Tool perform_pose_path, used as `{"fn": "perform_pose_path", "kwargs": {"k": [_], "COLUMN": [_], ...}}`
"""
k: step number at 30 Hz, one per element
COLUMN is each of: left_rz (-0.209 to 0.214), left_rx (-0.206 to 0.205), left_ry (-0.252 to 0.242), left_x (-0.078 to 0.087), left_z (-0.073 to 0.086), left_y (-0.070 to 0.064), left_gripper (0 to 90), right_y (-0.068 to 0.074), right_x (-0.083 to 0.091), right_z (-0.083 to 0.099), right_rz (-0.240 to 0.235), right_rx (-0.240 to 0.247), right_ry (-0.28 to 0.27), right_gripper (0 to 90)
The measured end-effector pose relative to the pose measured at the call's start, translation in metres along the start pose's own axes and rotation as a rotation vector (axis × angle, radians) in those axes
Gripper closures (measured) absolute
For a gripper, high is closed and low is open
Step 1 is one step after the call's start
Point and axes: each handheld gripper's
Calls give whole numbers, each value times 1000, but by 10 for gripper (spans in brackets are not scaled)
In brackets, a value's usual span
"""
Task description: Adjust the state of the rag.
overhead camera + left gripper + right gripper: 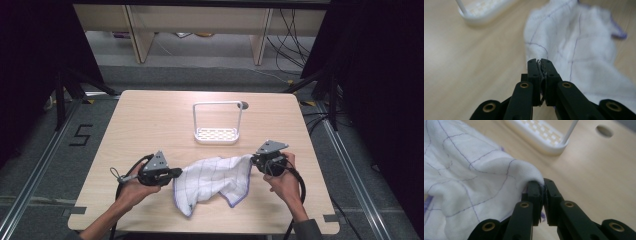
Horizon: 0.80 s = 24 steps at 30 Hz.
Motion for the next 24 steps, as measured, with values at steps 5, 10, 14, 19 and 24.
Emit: {"fn": "perform_pose_path", "kwargs": {"k": [5,10,14,19,24], "left_rz": [44,90,111,38,3], "left_rx": [-83,-70,-12,128,210], "left_ry": [67,66,30,-83,-72], "left_x": [-6,-5,4,15,-4], "left_z": [8,12,9,-14,-37], "left_y": [-15,-22,-21,9,34], "left_gripper": [848,782,587,496,467], "right_y": [9,11,12,1,-4], "right_x": [-22,-10,-2,8,5], "right_z": [17,33,37,27,11], "right_rz": [-42,-64,-69,-26,-40], "right_rx": [47,1,-37,-170,-207], "right_ry": [85,99,74,-2,-50], "right_gripper": [803,748,675,571,492]}}
Point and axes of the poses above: each handheld gripper's, and its own axes: x roughly backward along the jaws, z roughly out of its underside, y roughly to its left, and after that the axes turned 12 degrees about y, right-handed
